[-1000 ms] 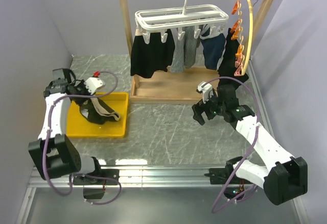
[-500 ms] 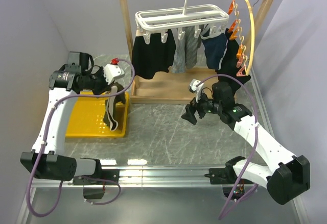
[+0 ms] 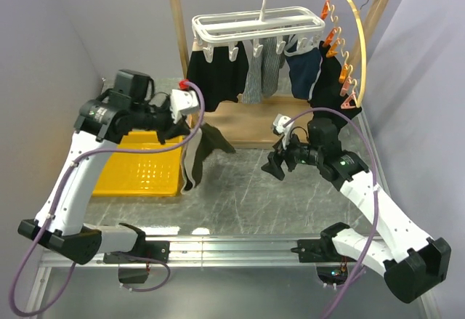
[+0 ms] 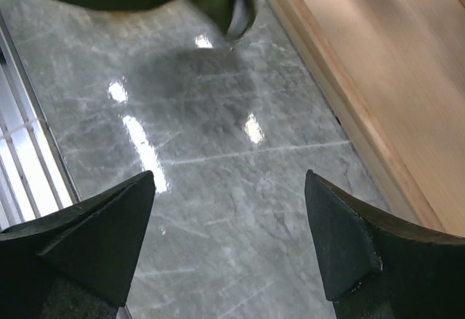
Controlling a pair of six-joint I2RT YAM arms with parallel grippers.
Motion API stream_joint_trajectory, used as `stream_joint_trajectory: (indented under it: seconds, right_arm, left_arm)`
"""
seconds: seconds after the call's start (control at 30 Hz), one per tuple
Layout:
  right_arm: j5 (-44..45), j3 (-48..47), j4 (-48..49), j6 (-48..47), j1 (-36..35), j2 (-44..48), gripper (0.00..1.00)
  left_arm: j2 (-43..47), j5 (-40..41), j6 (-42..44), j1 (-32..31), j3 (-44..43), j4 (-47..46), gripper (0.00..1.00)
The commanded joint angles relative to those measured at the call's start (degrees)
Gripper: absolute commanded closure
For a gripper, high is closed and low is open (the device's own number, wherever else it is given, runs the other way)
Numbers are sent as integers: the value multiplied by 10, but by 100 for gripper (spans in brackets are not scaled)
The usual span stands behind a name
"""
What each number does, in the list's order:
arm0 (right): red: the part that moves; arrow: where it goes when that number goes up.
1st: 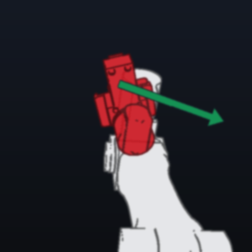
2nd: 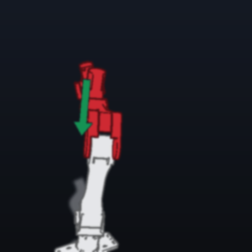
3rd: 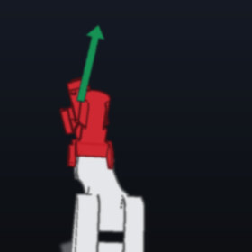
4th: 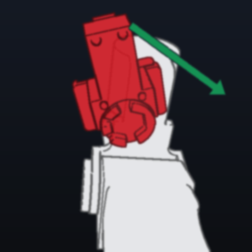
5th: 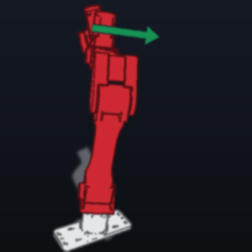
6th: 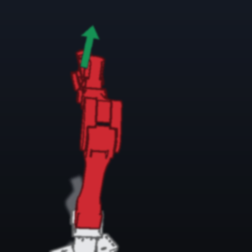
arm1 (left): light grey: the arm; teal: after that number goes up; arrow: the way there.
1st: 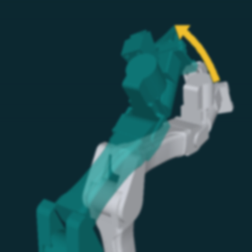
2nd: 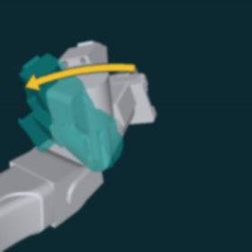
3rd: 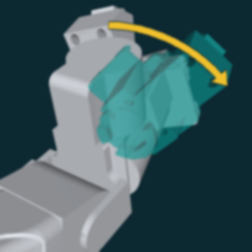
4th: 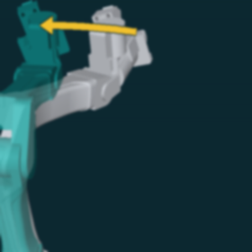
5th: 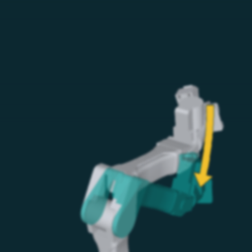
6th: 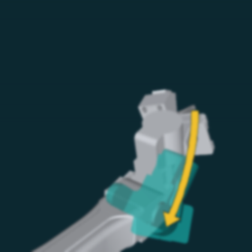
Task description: Clip the underwear to the hanger
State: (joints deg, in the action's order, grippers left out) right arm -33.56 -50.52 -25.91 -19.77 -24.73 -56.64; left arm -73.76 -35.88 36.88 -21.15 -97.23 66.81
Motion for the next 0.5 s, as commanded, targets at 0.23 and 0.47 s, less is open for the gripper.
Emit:
stream_joint_trajectory:
  seconds: [0.23, 0.47]
  right_arm:
    - [-12, 28, -115, -50, 12, 56, 16]
    - [17, 43, -83, -18, 12, 49, 17]
  left_arm:
    - [-48, 60, -322, -136, 84, -138, 100]
    - [-128, 214, -542, -146, 110, -230, 100]
